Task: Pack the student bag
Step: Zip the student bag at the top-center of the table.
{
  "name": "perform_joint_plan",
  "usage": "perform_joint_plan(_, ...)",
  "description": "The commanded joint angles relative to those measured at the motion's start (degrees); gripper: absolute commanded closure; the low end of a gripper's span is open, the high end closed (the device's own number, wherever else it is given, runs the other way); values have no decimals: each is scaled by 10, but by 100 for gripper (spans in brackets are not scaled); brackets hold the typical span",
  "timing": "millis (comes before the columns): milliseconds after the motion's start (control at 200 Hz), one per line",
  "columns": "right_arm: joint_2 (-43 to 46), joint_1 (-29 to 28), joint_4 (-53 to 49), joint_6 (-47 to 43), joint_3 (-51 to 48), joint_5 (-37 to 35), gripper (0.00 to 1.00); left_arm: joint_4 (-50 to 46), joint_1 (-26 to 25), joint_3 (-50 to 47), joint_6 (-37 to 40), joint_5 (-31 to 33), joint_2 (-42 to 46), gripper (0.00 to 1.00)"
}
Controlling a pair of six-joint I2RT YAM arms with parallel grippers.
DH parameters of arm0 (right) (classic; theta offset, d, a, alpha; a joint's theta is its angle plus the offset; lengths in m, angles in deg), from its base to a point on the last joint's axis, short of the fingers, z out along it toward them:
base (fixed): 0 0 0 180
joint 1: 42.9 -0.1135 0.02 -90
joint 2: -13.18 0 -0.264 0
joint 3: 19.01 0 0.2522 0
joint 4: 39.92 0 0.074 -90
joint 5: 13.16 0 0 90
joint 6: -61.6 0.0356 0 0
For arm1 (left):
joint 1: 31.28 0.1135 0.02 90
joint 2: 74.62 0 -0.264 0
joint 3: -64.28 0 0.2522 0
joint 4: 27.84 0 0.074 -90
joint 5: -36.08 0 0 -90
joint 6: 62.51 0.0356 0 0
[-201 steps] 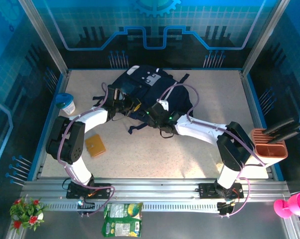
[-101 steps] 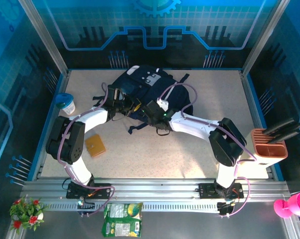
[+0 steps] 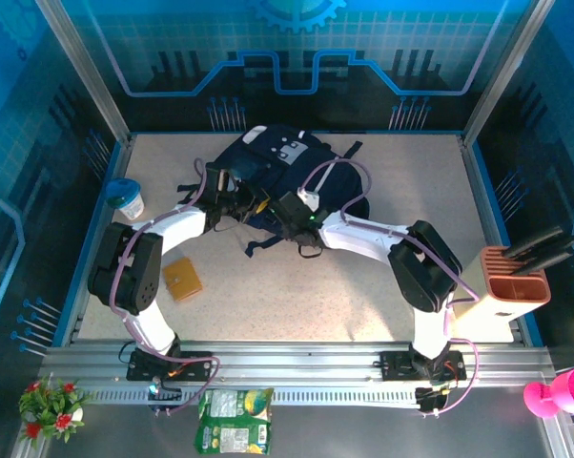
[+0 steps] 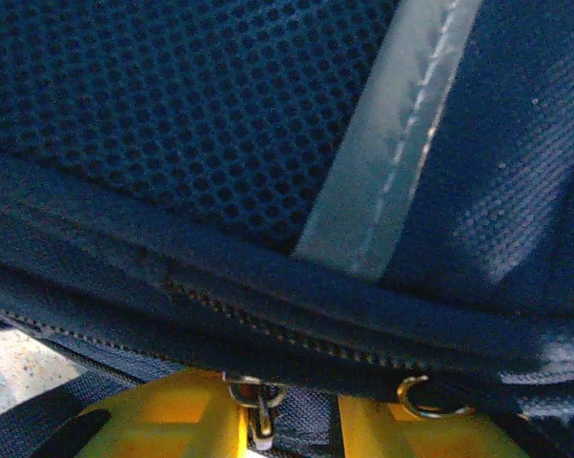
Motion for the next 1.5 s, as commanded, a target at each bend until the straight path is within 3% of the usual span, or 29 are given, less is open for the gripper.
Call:
perform_joint_plan(0, -2, 7, 34, -33, 17, -11, 77, 19, -1, 28, 18, -27, 8, 100)
perform_joint_plan(190, 34, 6, 25, -42, -20, -22, 91, 13, 4, 30, 23, -21, 7, 100)
perform_joint_plan(745, 159, 51, -14, -75, -166, -47, 97, -8, 21, 47, 48, -16, -27, 100)
perform_joint_plan(895, 186, 75, 31, -138, -184, 19, 97, -9, 24, 58, 50, -19, -42, 100)
perform_joint_plan(1126, 194, 111, 64, -247, -170, 193, 98, -10, 36, 57, 53, -18, -41, 100)
perform_joint_plan(1336, 140, 96, 59, -260, -108, 258, 99, 5, 43, 18, 36, -6, -10, 75)
perform_joint_plan(1426, 107, 79, 62, -257, -73, 271, 99, 27, 43, -16, 12, -4, 14, 56)
perform_joint_plan(1491, 84, 67, 62, -255, -45, 279, 99, 57, 41, -47, -10, -7, 34, 48)
